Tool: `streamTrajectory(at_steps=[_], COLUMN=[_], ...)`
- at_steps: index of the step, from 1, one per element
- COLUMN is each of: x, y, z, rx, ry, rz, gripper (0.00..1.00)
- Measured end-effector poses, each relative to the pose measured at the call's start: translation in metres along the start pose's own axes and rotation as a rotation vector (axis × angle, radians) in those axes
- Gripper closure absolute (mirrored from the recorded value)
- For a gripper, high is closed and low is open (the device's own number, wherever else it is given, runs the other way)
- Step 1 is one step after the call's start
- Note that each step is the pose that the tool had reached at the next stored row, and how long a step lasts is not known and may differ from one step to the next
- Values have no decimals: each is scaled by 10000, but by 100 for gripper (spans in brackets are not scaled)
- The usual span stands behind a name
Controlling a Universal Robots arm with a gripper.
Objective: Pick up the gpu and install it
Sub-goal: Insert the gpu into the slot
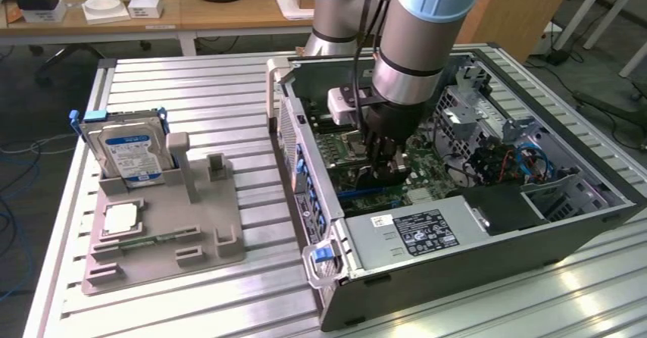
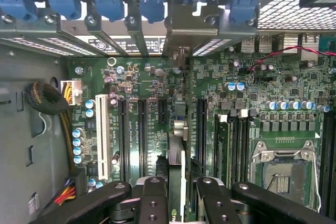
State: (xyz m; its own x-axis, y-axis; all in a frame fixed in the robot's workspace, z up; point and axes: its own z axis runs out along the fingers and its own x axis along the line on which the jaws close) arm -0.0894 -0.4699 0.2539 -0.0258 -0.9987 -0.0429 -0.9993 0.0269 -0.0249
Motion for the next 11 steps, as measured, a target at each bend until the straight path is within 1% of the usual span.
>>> streamTrajectory(at_steps=[5,11], x=[-7,-6], y=[0,2], z=[14,54], rx=[1,1], ry=[4,5], rz=[-2,1], gripper=[74,74])
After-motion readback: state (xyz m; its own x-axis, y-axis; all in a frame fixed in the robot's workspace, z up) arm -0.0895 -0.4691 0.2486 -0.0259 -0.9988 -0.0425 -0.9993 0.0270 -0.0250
